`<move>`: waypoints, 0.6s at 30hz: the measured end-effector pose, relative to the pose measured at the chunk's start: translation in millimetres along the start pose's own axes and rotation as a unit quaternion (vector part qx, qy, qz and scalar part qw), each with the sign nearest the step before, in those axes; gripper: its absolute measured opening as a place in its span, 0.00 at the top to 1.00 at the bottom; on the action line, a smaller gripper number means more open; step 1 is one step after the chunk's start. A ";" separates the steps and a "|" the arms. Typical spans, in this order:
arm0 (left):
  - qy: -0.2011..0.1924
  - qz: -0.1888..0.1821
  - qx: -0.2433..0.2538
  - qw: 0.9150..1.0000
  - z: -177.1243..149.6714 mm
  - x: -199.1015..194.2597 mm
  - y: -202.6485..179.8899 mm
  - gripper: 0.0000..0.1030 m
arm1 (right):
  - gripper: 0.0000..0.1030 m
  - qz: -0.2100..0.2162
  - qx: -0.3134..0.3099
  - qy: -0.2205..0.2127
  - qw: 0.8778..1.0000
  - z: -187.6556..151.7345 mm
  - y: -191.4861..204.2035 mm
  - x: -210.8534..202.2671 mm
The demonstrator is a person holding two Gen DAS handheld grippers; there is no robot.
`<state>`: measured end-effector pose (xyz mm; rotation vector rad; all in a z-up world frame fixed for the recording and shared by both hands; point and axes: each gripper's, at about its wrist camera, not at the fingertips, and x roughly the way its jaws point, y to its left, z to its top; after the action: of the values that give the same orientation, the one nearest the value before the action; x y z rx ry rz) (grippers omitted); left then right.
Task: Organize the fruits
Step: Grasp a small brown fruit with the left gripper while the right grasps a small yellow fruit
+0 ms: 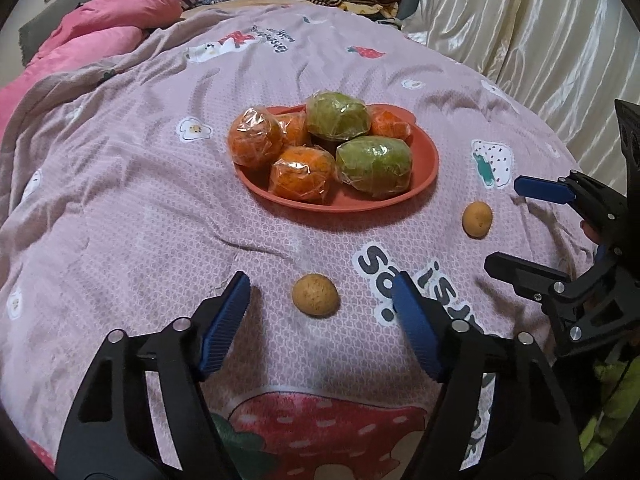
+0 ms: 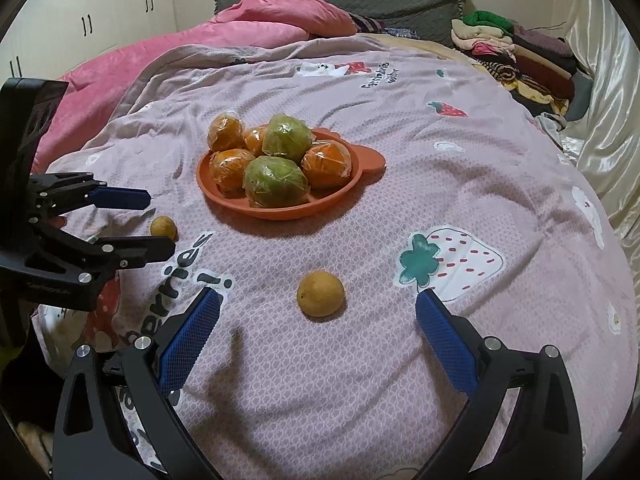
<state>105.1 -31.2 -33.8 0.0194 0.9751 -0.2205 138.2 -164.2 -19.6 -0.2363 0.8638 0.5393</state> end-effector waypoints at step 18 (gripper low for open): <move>0.007 0.013 0.005 1.000 1.3 15.2 4.8 0.59 | 0.69 0.028 -0.017 0.019 0.999 0.4 0.6 22.6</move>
<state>115.3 -29.4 -46.0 0.0415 0.9865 -0.2018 150.0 -155.6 -36.8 -0.2547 0.9013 0.6031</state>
